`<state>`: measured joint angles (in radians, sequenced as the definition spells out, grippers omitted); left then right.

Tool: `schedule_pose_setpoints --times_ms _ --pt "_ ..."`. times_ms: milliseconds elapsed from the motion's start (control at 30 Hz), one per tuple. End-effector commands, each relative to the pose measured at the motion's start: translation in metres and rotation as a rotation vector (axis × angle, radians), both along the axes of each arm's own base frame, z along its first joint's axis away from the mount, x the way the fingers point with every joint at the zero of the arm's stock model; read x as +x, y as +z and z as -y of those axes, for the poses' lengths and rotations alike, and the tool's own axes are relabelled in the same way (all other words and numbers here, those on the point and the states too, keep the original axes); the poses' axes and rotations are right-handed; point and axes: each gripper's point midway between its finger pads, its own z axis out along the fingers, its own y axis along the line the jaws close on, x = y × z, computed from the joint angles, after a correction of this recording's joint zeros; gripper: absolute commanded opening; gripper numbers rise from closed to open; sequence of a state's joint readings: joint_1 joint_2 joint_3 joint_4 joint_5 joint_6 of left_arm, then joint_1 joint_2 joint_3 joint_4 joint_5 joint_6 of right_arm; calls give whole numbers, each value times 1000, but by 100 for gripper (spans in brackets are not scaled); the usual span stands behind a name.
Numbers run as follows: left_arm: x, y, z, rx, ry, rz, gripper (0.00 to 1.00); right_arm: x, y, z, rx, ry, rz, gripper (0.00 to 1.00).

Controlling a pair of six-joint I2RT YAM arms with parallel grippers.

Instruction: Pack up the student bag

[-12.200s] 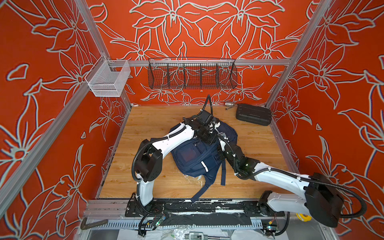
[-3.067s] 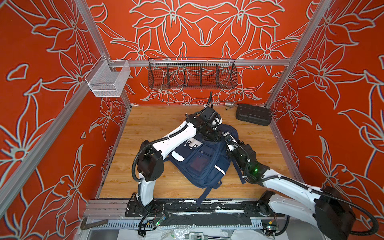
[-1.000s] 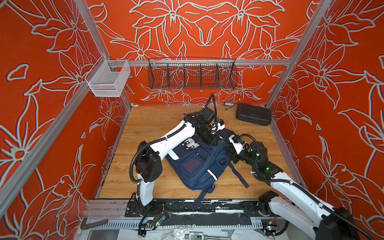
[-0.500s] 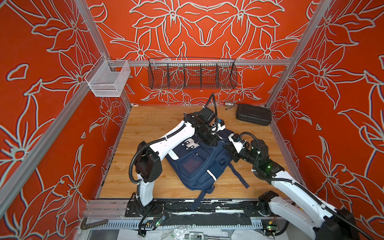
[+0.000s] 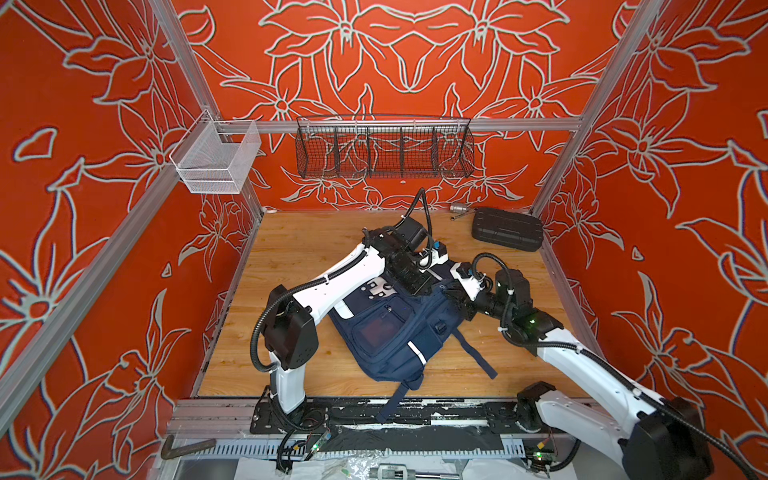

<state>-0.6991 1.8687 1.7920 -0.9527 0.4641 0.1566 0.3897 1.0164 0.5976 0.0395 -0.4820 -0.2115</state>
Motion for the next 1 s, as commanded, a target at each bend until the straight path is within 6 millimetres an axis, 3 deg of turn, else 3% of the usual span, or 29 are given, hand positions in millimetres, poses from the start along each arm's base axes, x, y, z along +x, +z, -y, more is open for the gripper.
schedule_pose_setpoints --times_ms 0,200,367,600,967 --pt "-12 35 5 -89 -70 51 0 -9 15 -18 49 124 8 27" --pt "-8 30 0 -50 -70 75 0 -11 20 -21 67 147 14 9" --pt "-4 26 -10 1 -74 111 0 -12 14 -18 48 137 -9 0" --pt "1 17 -38 120 -71 157 0 -8 7 -9 -19 91 -21 0" --pt "13 0 -83 282 -47 282 0 18 1 16 -55 -69 -88 0"
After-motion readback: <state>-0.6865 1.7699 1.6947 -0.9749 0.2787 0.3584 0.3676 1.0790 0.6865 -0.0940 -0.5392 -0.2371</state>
